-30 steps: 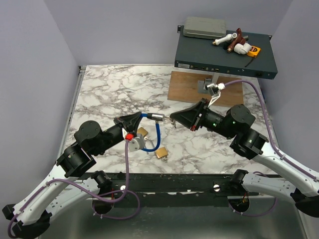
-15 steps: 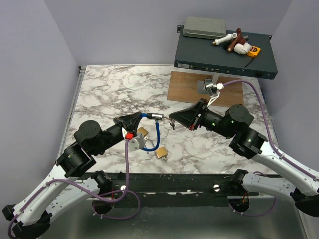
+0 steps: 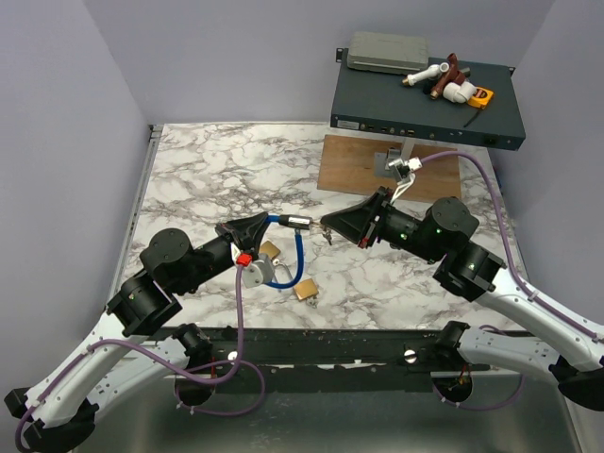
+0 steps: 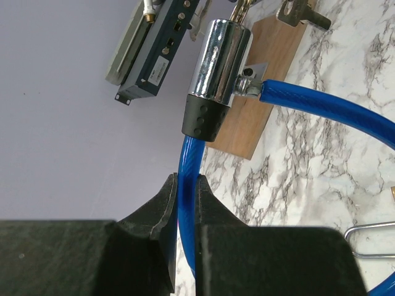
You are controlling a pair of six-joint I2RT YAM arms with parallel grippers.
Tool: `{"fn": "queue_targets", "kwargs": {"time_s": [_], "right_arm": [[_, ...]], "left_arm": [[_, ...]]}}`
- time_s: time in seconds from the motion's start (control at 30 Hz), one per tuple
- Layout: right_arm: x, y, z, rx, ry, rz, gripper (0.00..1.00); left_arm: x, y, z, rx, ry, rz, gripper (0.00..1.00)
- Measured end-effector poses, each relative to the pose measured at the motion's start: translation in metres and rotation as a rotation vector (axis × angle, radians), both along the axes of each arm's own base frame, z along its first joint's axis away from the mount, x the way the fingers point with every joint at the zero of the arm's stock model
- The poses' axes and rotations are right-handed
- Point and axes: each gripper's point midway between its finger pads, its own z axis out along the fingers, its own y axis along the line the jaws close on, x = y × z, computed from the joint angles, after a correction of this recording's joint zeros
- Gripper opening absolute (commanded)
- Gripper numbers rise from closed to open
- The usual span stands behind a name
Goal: Unlock with the key
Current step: Unlock the lock.
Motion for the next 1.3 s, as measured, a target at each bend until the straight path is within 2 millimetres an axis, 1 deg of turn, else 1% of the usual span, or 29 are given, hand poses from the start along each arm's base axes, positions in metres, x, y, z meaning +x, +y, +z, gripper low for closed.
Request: {"fn": "queue_targets", "kwargs": {"time_s": [0.27,0.57,0.6,0.73,0.8,0.83,0.9,1.03,1.1,1.2,1.3], "right_arm": [[0.004,0.007,-0.006,-0.012,0.01,0.005,0.01],[-0.001,0.02,-0.009,-0.014,0.011,0.037,0.01],[-0.002,0.022,-0.009,-0.012,0.009,0.042,0.04],[-0.003,0.028,-0.004,-0.007,0.004,0.053,0.36],[-0.003,0.028,0.0,-0.008,0.0,0.054,0.47],[-0.003,0.028,0.003,-0.01,-0.003,0.054,0.49],[-0.004,0.027,0.009,-0.022,-0.018,0.053,0.52],[-0.003,0.019,0.026,-0.049,-0.055,0.026,0.55],[-0.003,0.011,0.033,-0.057,-0.074,0.001,0.56],[-0.009,-0.007,0.037,-0.069,-0.091,-0.035,0.54],[-0.02,-0.029,0.041,-0.056,-0.102,-0.055,0.52]], "left_arm": [[0.001,0.0,-0.003,0.006,0.013,0.004,0.0],[0.003,-0.002,-0.008,0.016,0.033,0.004,0.0],[0.004,-0.001,-0.008,0.016,0.034,0.007,0.0],[0.005,0.001,-0.01,0.022,0.045,0.021,0.0],[0.005,0.001,-0.012,0.024,0.054,0.023,0.0],[0.005,0.001,-0.013,0.024,0.056,0.022,0.0],[0.004,0.0,-0.013,0.021,0.06,0.015,0.0],[0.002,-0.002,-0.014,0.013,0.078,0.007,0.0],[0.002,-0.003,-0.015,0.005,0.096,0.009,0.0],[0.003,-0.003,-0.02,-0.011,0.146,0.02,0.0],[0.004,-0.002,-0.026,-0.024,0.198,0.038,0.0]]}}
